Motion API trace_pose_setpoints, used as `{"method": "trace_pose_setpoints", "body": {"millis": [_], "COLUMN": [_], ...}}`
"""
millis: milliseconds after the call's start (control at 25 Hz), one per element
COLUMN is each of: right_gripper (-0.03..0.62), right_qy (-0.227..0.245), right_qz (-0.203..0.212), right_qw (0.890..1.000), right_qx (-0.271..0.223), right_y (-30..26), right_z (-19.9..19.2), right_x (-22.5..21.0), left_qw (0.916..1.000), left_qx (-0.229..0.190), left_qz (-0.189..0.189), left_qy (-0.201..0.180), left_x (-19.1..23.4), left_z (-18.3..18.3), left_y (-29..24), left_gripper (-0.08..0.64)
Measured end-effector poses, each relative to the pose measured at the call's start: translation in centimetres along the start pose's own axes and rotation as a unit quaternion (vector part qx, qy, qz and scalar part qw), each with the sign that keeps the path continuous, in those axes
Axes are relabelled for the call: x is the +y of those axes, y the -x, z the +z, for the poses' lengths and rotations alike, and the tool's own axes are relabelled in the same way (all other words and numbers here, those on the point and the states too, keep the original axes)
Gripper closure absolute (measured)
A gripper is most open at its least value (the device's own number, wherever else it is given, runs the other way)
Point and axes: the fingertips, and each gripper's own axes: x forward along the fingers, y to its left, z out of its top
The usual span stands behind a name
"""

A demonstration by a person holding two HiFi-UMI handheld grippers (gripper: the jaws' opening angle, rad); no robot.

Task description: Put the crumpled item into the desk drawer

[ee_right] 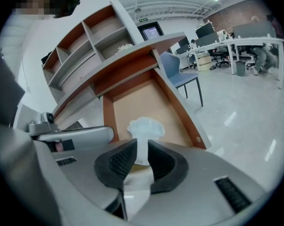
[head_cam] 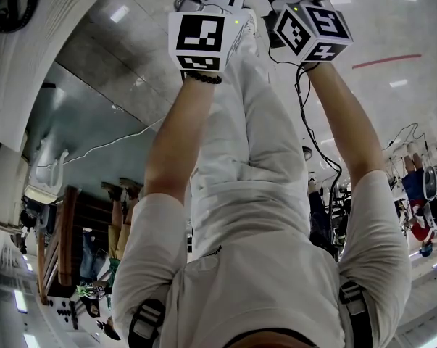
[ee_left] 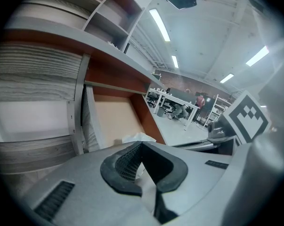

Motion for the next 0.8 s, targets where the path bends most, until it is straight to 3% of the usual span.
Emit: {"method": "trace_pose_setpoints", "body": {"millis": [160, 440, 800], "right_gripper": [0.589, 0.594, 0.595], "right_qy": [0.004, -0.02, -0.031], "right_qz": [-0.019, -0.032, -0.021], "right_qw": [0.999, 0.998, 0.998], "right_qx": [-0.029, -0.049, -0.059], "right_y": [0.8, 2.9, 7.2], "right_z": [1.2, 2.4, 5.3], "right_x": [-0.7, -1.4, 0.6], "left_qw": [1.0, 1.0, 0.9998], "left_qx": [0.001, 0.003, -0.003], "left_qz": [-0.002, -0.004, -0.003], "left_qy": [0.001, -0.003, -0.02], "left_x": [0.0, -1.0, -1.8], "left_z": [0.1, 0.6, 3.9], "left_y": [-0.3, 0.1, 3.0], "left_gripper": [0.558, 0.558, 0.558]}}
